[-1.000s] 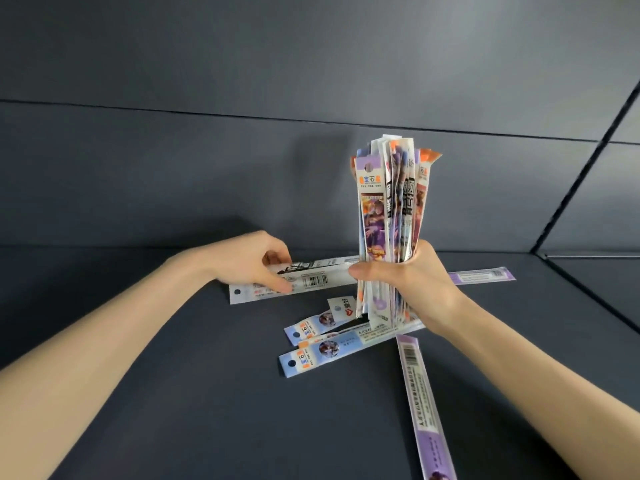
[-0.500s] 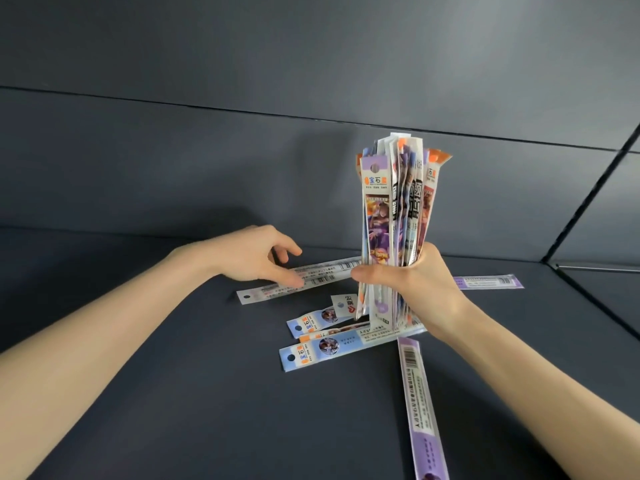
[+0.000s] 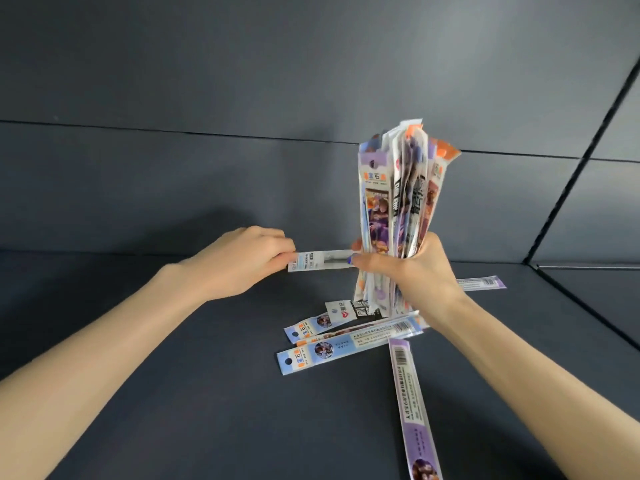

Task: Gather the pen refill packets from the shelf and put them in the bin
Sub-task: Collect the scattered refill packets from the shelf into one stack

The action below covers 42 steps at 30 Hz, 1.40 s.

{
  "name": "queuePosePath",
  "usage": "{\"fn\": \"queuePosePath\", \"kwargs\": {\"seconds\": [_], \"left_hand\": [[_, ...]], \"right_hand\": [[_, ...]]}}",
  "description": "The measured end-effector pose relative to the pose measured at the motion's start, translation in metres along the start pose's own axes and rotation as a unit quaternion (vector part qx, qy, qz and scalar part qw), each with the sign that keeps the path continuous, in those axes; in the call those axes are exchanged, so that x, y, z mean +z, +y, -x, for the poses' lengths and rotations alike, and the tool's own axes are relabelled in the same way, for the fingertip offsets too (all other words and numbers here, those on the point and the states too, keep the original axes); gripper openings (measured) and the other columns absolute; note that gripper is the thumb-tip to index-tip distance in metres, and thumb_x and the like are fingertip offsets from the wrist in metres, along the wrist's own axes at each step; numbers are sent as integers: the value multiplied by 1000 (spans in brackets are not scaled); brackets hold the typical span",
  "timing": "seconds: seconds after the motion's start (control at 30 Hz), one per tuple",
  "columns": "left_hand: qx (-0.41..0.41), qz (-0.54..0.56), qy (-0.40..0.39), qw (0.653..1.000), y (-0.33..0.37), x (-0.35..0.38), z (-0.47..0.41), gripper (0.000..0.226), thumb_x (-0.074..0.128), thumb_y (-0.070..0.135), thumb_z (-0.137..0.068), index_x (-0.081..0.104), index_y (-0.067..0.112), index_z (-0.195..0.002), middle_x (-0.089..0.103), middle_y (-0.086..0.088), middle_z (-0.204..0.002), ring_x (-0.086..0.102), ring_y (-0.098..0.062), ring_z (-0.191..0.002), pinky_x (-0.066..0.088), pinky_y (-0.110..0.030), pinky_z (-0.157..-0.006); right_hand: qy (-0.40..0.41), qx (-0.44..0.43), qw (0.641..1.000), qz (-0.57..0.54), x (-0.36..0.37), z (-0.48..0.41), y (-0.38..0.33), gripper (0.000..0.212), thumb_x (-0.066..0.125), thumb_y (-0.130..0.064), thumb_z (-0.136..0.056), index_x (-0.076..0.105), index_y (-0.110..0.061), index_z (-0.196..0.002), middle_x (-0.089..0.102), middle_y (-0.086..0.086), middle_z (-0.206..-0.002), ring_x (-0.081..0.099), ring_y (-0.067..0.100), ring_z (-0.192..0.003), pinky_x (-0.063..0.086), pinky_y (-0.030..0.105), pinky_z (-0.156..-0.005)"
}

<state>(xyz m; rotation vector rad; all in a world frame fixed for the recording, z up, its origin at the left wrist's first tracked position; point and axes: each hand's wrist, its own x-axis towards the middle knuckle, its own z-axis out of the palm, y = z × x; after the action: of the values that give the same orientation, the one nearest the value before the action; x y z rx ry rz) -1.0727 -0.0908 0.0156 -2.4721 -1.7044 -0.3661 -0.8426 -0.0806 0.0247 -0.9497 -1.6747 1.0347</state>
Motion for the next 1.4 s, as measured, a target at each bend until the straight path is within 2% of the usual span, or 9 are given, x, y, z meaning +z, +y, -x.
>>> {"fn": "queuePosePath", "kwargs": {"seconds": [0.2,0.37,0.5,0.63,0.77,0.9,1.03,1.17,1.4], "left_hand": [[46,108,142,983,44,-66,-3,25,59,34,-88,66,13,-78,61,4,-66,54,-18,-62,43,-35,-59],[-36,249,226,941,101,-79,-8,29,82,29,-66,68,11,-84,72,9,-71,67,-7,-68,50,-22,-64],[-132,461,244,843,143,-59,-17,56,83,26,-63,55,26,-112,72,10,-69,69,-6,-71,56,-19,-71],[-136,614,157,761,197,-21,-32,40,72,24,-74,61,12,-110,75,0,-98,70,-16,-95,55,-41,-89],[-156,572,207,778,233,-4,-44,12,63,12,-86,70,6,-94,76,-5,-92,73,-17,-86,59,-31,-75],[-159,513,211,817,246,-1,-54,18,72,5,-78,71,9,-96,76,-1,-88,73,-11,-78,54,-21,-60],[-151,503,188,830,257,-1,-68,34,71,0,-78,67,10,-110,75,-5,-99,72,-15,-88,59,-28,-75],[-141,601,122,777,256,7,-69,31,61,11,-87,61,9,-118,70,-6,-113,67,-17,-104,54,-30,-88],[-113,559,59,819,285,24,-86,30,65,26,-84,55,32,-112,68,14,-108,64,4,-99,50,-12,-84]], "right_hand": [[-29,-61,989,130,-28,-2,-28,19,79,-6,-70,66,-19,-72,68,-14,-60,61,2,-55,50,12,-55],[-28,-34,991,123,-60,6,-25,17,79,-8,-69,68,-6,-82,68,6,-73,61,15,-64,53,25,-59],[-16,26,999,20,-92,26,-7,18,78,-2,-69,72,-15,-79,74,-2,-74,71,15,-72,59,29,-68],[-18,72,996,-49,-129,43,9,22,76,0,-69,72,-14,-84,76,6,-85,73,21,-81,58,35,-76],[-45,83,995,-40,-162,55,22,21,76,-1,-69,73,-11,-88,77,8,-88,73,23,-81,59,35,-76],[-93,98,988,-78,-179,57,36,25,77,-2,-67,73,-11,-89,76,10,-94,73,27,-88,58,41,-81],[-126,88,981,-116,-174,54,44,32,75,-1,-63,73,-10,-94,75,14,-100,71,30,-94,56,40,-84],[-124,74,979,-146,-180,52,52,32,71,6,-71,72,-11,-98,76,7,-99,72,23,-91,56,35,-80],[-198,14,977,-84,-175,55,57,38,72,2,-63,69,-11,-98,75,11,-94,72,24,-92,58,42,-84]]}}
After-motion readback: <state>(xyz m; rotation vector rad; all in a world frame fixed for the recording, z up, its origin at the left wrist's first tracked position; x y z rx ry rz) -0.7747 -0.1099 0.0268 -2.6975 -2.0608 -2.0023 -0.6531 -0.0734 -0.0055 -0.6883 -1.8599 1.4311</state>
